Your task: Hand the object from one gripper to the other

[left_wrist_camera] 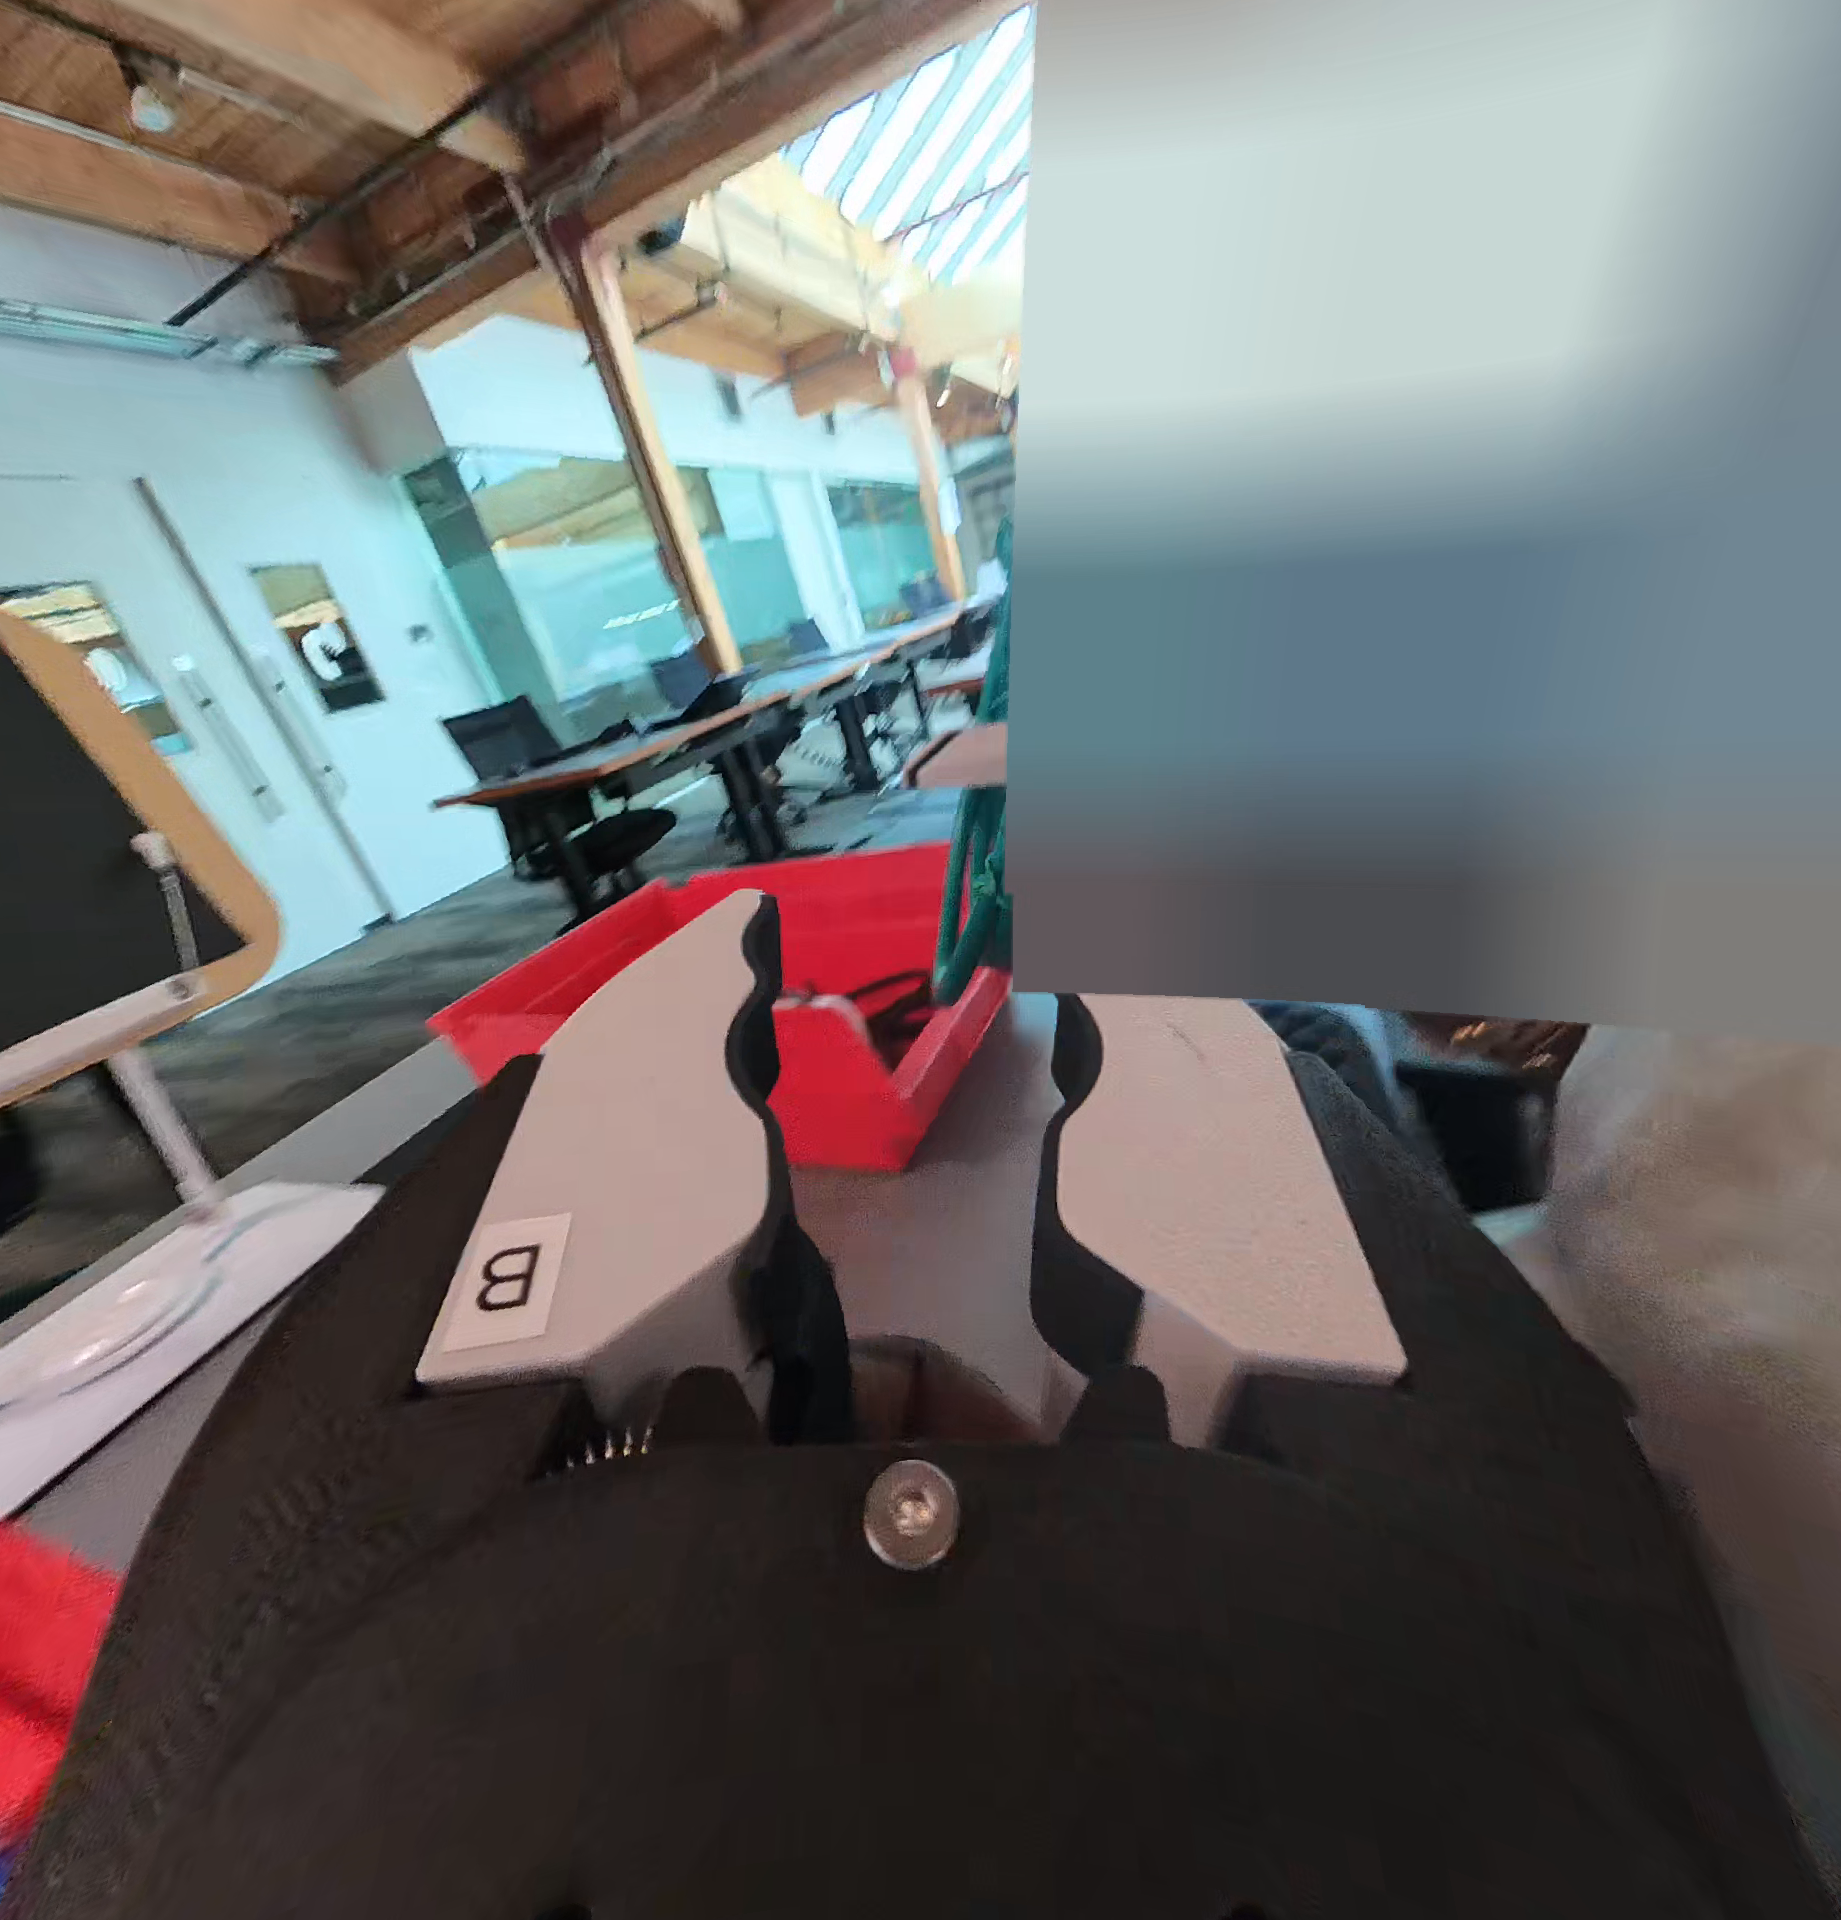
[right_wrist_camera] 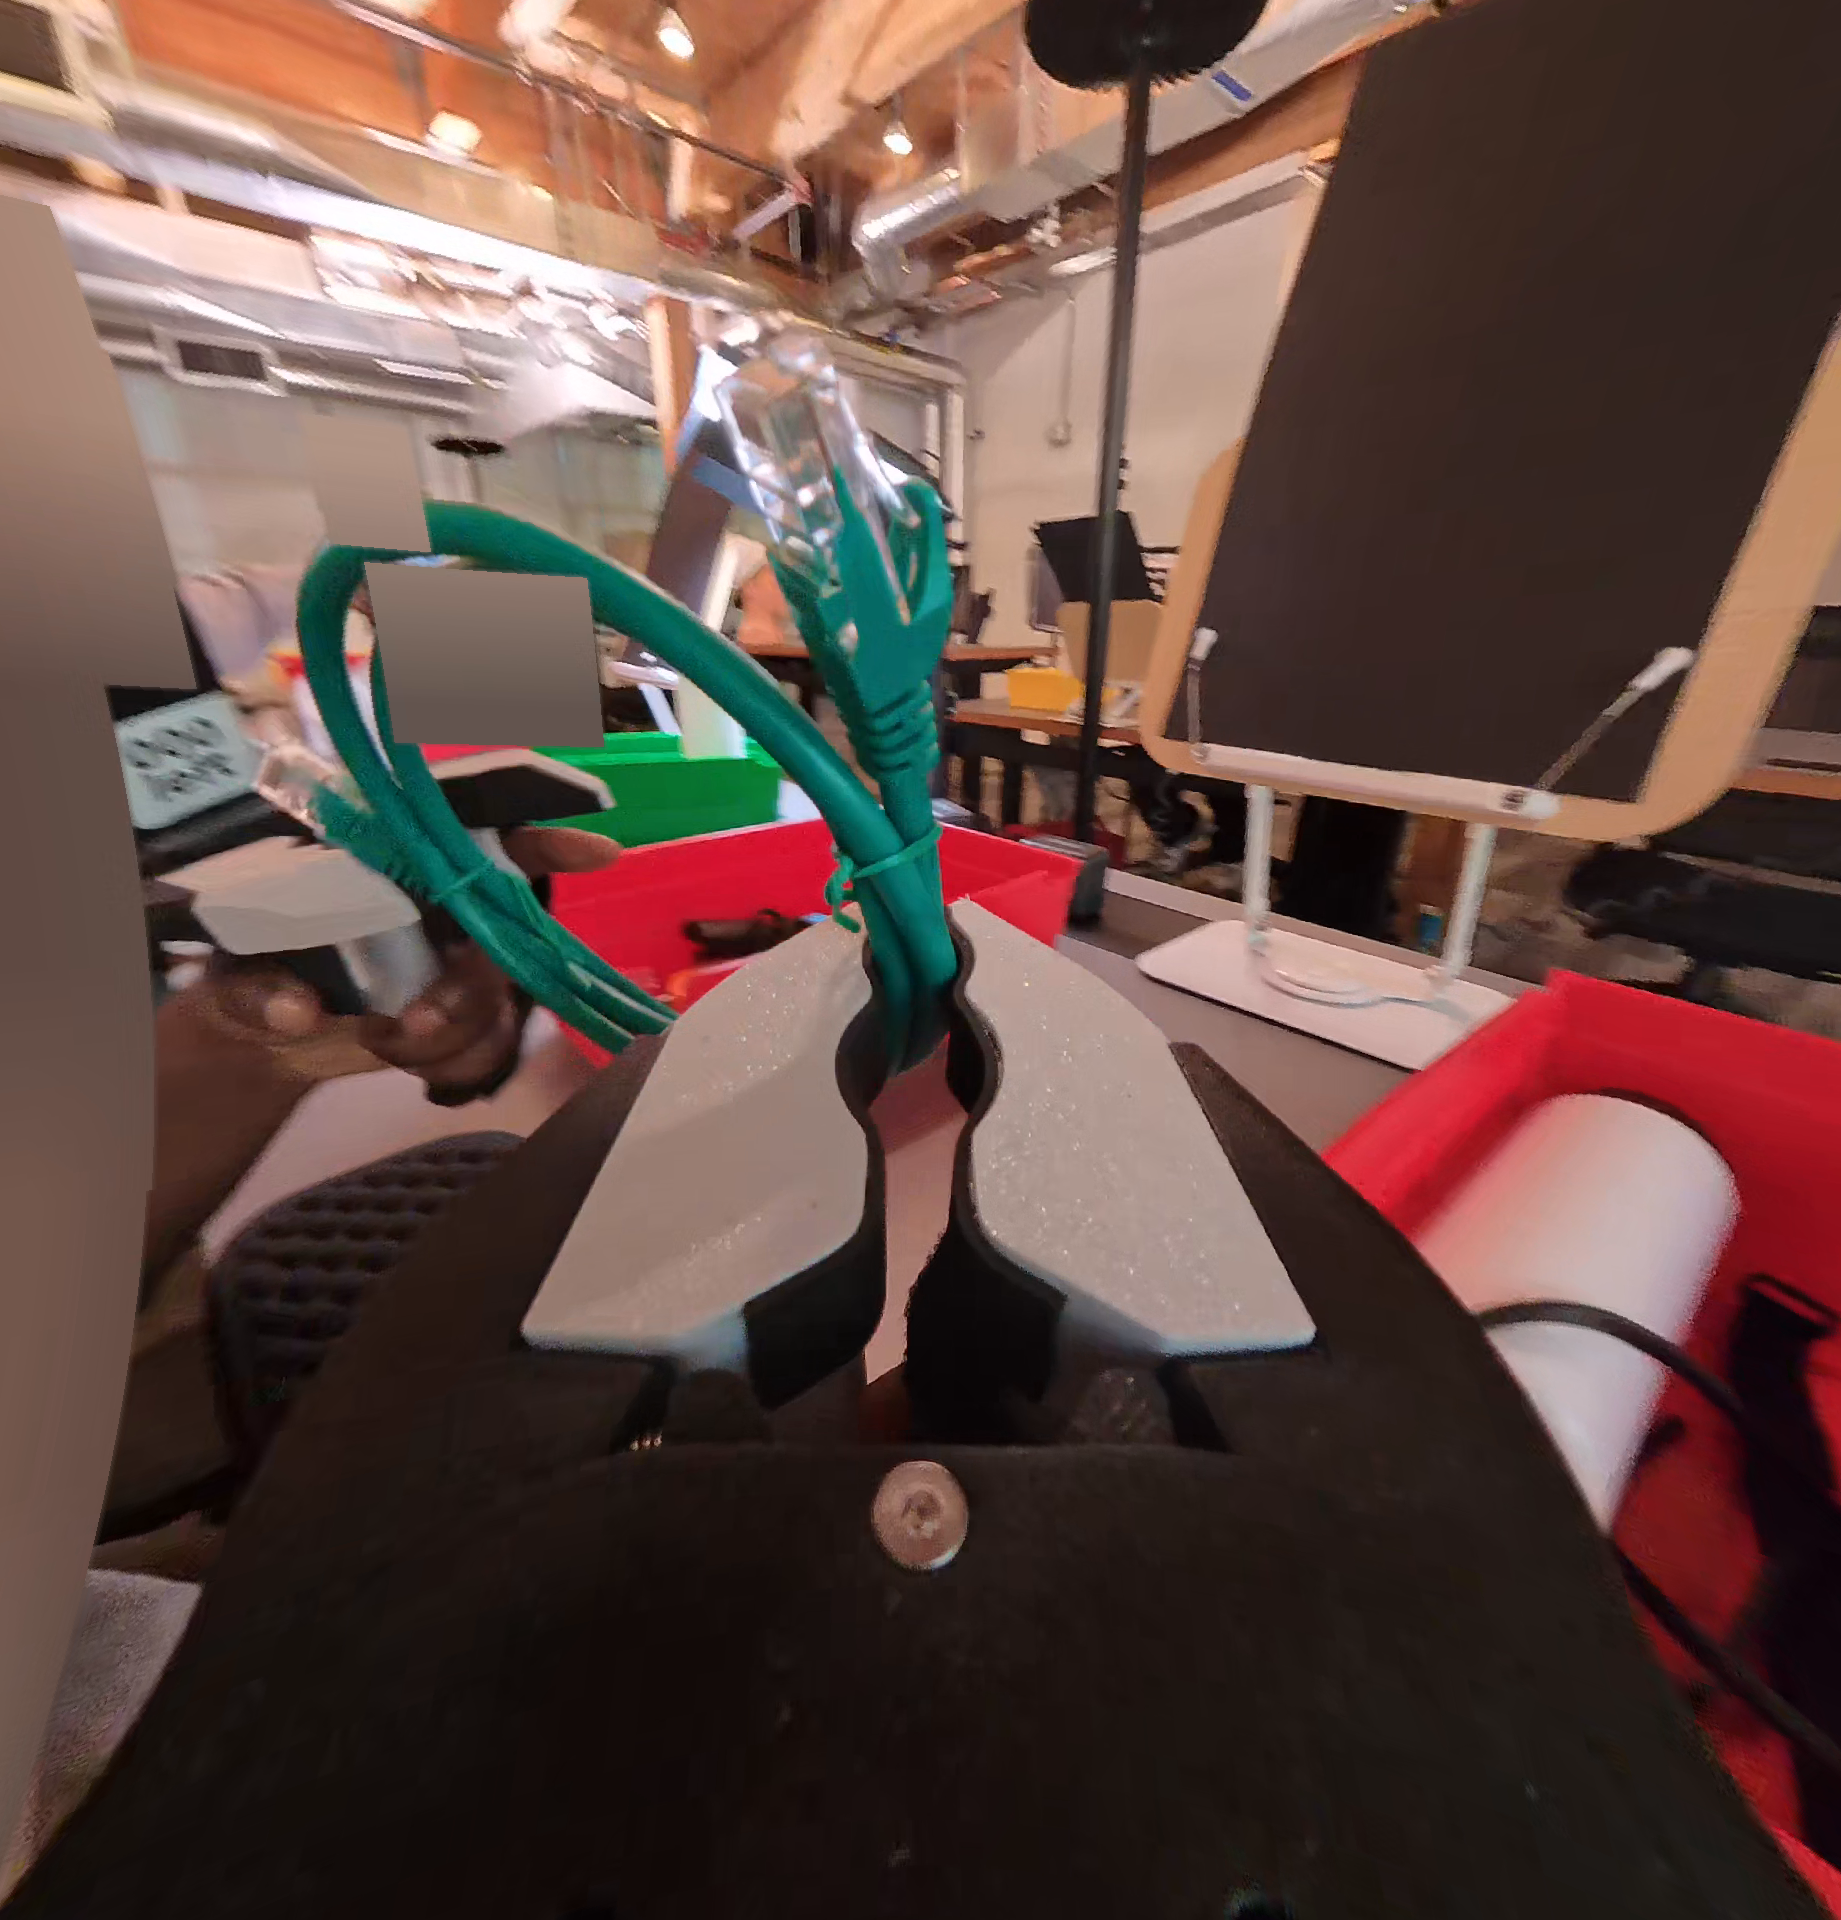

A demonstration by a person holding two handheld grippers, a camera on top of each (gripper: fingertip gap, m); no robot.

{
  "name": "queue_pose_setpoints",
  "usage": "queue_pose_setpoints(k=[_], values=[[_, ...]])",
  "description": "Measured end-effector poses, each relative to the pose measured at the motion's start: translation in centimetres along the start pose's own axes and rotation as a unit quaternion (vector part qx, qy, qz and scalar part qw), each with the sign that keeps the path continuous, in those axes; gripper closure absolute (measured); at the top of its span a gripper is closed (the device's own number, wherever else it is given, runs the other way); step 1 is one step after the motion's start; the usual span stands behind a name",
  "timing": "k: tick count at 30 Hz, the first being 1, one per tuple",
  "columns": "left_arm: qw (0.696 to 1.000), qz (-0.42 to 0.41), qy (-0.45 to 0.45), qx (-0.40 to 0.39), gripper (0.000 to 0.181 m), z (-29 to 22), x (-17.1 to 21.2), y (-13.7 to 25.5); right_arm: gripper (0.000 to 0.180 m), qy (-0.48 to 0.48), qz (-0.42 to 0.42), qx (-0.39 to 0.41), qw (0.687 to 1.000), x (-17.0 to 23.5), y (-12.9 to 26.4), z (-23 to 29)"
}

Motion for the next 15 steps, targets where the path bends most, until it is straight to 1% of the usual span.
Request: queue_pose_setpoints(k=[4, 6, 9, 10, 13, 14, 15], values=[[0.997, 0.067, -0.025, -0.032, 0.131, 1.1, 0.9, 1.3, 0.174, 0.060, 0.027, 0.082, 0.994, -0.2, 0.5, -1.4], [0.995, 0.078, -0.026, -0.052, 0.131, 1.6, 0.6, 1.8, 0.174, 0.100, 0.046, 0.131, 0.985, -0.1, 0.5, -2.2], [0.996, 0.056, 0.011, -0.068, 0.131, 1.8, -0.5, 1.6, 0.174, 0.165, 0.079, 0.195, 0.964, 0.2, 0.3, -2.8], [0.997, 0.044, 0.031, -0.060, 0.130, 1.5, -0.9, 1.2, 0.174, 0.183, 0.090, 0.210, 0.956, 0.3, 0.3, -2.8], [0.995, -0.021, 0.093, -0.001, 0.127, -0.3, -2.7, -0.7, 0.174, 0.211, 0.116, 0.237, 0.941, 0.9, -0.1, -3.0], [0.995, -0.022, 0.101, 0.012, 0.125, -0.9, -3.0, -1.5, 0.174, 0.216, 0.121, 0.238, 0.939, 1.1, -0.2, -2.9], [0.996, -0.004, 0.093, 0.011, 0.123, -1.3, -2.8, -2.3, 0.174, 0.219, 0.123, 0.236, 0.939, 1.2, -0.3, -2.8]])
Point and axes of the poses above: each gripper's, where its closed fingertips meet, y back along the fingers, x out of its underside, z = x × y across the jaws, the point moved 6 cm from there along y, back along the fingers, and after that the axes turned 14 degrees about -y, right-handed, at the moved point
